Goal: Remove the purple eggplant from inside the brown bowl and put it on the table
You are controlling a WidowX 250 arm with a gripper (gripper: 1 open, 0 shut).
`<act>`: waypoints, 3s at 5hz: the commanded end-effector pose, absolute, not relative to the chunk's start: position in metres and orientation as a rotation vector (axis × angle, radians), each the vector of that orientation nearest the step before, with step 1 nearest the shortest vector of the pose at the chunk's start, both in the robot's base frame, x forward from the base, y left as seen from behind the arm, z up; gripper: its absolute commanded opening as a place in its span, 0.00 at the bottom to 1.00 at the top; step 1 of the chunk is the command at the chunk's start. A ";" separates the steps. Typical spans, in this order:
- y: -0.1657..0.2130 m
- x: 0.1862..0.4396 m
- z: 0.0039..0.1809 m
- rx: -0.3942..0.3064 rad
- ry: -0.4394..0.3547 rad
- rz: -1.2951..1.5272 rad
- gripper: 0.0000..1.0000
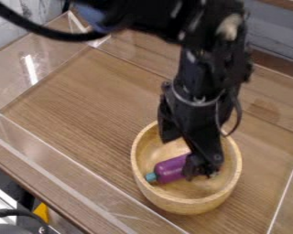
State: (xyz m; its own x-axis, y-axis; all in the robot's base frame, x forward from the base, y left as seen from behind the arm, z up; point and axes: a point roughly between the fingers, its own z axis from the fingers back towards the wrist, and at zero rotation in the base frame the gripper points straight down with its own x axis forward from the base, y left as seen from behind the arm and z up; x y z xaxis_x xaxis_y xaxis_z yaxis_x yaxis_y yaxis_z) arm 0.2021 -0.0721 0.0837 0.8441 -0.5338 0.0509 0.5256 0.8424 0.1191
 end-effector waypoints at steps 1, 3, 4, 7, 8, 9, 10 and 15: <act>-0.077 0.203 0.069 0.096 -0.115 -0.531 1.00; -0.074 0.211 0.041 0.104 -0.114 -0.427 0.00; -0.067 0.212 0.061 0.104 -0.163 -0.471 0.00; -0.019 0.194 0.082 0.110 -0.198 -0.508 0.00; 0.002 0.196 0.080 0.115 -0.188 -0.524 0.00; 0.031 0.196 0.078 0.117 -0.173 -0.526 0.00; 0.045 0.196 0.078 0.122 -0.170 -0.488 0.00; 0.072 0.212 0.081 0.129 -0.164 -0.517 0.00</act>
State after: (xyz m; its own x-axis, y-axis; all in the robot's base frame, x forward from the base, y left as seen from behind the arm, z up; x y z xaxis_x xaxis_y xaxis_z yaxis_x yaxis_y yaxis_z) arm 0.2017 0.0678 0.0698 0.8621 -0.4991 0.0881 0.4875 0.8642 0.1247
